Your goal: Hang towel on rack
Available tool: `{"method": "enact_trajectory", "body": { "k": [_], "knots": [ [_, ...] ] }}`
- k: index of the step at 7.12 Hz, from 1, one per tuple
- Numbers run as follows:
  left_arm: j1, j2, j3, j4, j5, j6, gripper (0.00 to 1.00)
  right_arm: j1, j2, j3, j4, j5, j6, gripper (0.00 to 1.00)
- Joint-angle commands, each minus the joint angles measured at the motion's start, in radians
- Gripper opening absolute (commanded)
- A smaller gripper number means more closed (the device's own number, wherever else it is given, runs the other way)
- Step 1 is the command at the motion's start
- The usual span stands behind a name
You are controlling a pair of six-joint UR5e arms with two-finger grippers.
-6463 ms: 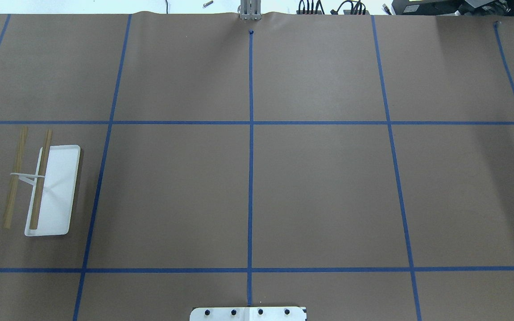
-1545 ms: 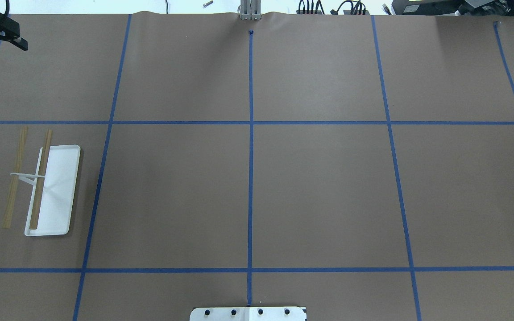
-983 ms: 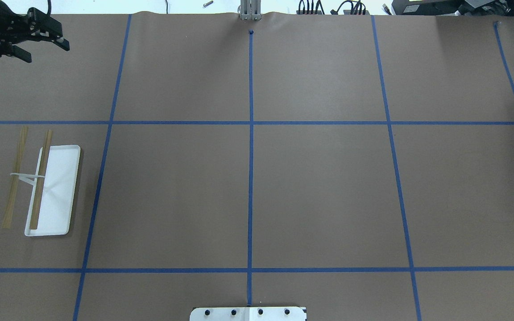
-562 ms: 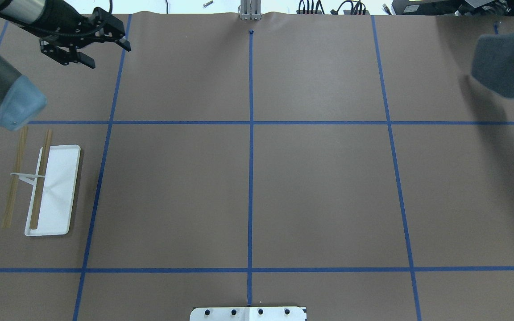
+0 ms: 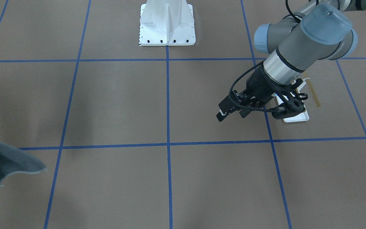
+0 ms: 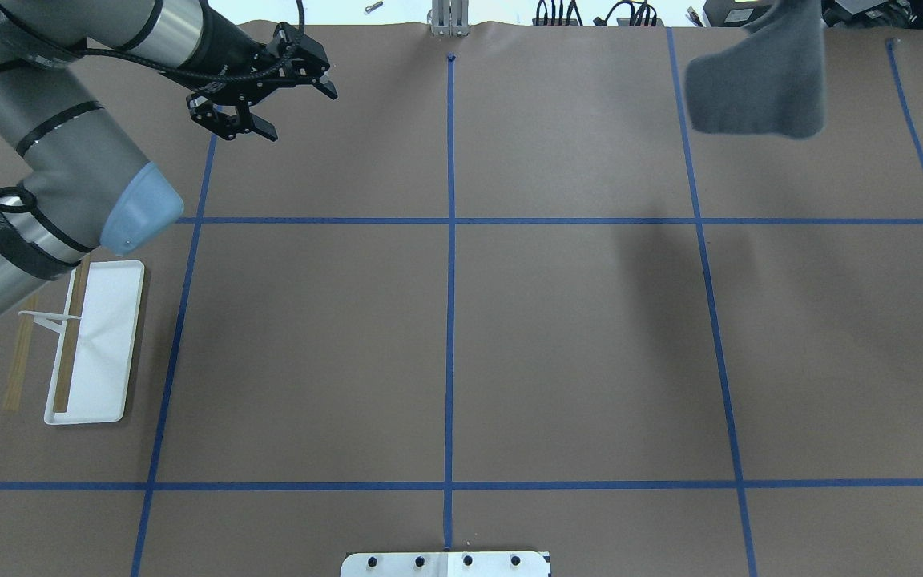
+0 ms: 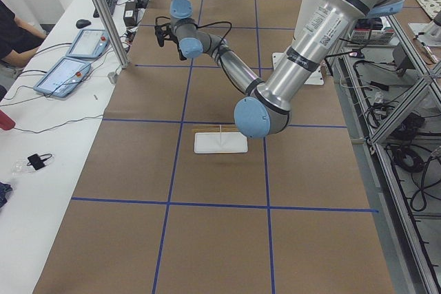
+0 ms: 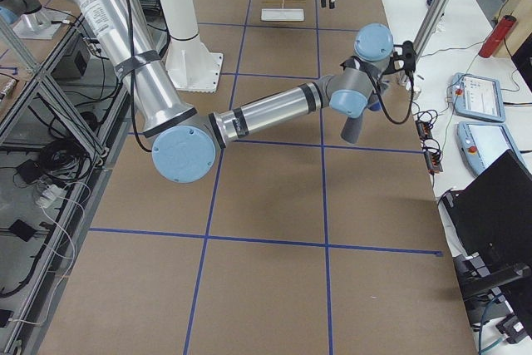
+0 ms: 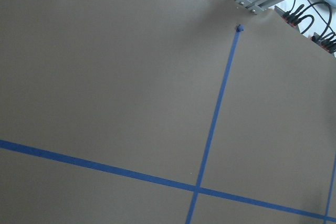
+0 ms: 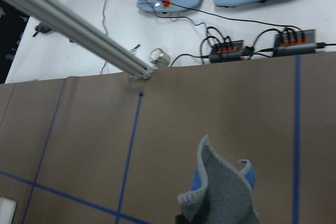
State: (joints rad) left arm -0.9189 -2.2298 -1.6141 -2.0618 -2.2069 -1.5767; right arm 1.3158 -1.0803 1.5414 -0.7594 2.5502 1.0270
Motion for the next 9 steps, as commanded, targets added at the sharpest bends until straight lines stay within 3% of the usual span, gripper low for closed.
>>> {"method": "enact_trajectory", "body": {
  "k": [1,3,4,5,7,9],
  "knots": [
    [0.098,-0.075,0.042,-0.115,0.123,-0.196,0.99,-0.213,-0.004,0.228,-0.001,-0.21,0.005,0.0],
    [0.141,-0.111,0.045,-0.118,0.167,-0.21,0.99,-0.384,-0.024,0.301,-0.006,-0.397,-0.002,0.0],
    [0.176,-0.125,0.045,-0.147,0.223,-0.229,0.99,-0.511,-0.033,0.342,-0.012,-0.588,-0.004,0.0],
    [0.186,-0.139,0.045,-0.179,0.249,-0.285,0.98,-0.556,-0.05,0.382,-0.087,-0.646,-0.014,0.0],
    [0.204,-0.169,0.051,-0.179,0.251,-0.33,0.98,-0.575,-0.049,0.475,-0.269,-0.659,-0.059,0.0],
    [0.207,-0.218,0.101,-0.178,0.251,-0.339,0.98,-0.63,-0.052,0.519,-0.307,-0.738,-0.067,0.0]
  ]
}}
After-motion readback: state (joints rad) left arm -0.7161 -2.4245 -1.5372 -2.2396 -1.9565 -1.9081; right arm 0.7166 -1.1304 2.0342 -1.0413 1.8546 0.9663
